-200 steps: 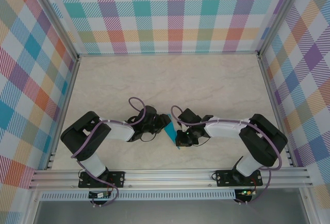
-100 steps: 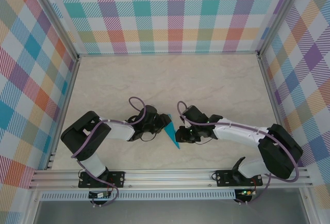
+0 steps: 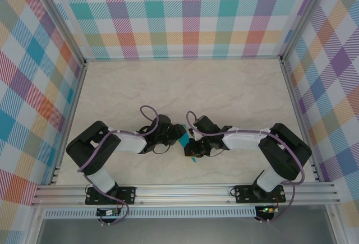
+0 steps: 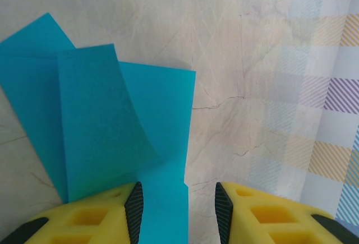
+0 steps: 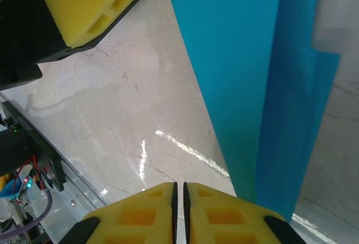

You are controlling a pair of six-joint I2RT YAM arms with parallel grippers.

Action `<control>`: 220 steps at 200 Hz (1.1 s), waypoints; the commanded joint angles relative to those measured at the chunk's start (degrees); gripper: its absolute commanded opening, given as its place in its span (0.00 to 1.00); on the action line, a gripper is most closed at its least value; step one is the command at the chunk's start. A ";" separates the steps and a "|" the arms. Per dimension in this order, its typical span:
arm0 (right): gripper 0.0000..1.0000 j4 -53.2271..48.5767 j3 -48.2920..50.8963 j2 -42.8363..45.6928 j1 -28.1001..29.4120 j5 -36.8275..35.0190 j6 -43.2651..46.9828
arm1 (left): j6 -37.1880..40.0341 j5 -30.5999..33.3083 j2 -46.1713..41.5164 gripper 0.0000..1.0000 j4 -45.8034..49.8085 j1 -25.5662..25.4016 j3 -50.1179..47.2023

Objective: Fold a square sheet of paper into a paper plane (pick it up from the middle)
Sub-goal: Fold the wing for the fifth time at the center of the table.

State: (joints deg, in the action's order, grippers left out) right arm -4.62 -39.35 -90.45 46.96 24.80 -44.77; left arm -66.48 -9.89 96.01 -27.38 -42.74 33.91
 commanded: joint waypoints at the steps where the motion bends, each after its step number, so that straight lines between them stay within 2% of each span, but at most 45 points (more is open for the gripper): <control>1: 0.14 3.94 2.69 0.32 -0.87 3.06 -1.14 | 0.65 1.72 3.74 0.41 5.84 -0.54 -0.95; 71: 0.16 10.46 8.01 -0.40 -2.33 7.00 -3.15 | 0.56 1.60 3.80 0.41 5.84 -0.57 -0.86; 129: 0.18 7.52 10.00 1.99 -2.27 7.42 -1.94 | 0.26 1.65 4.09 0.41 6.02 -0.53 -0.75; 220: 0.16 0.01 11.38 1.55 -2.49 0.76 -4.16 | 0.31 1.50 4.28 0.41 6.02 -0.59 -0.69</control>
State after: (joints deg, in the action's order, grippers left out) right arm 4.23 -29.71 -88.44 44.71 29.63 -47.64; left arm -66.48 -9.93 96.07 -27.33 -42.74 33.98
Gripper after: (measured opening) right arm 0.173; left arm 0.407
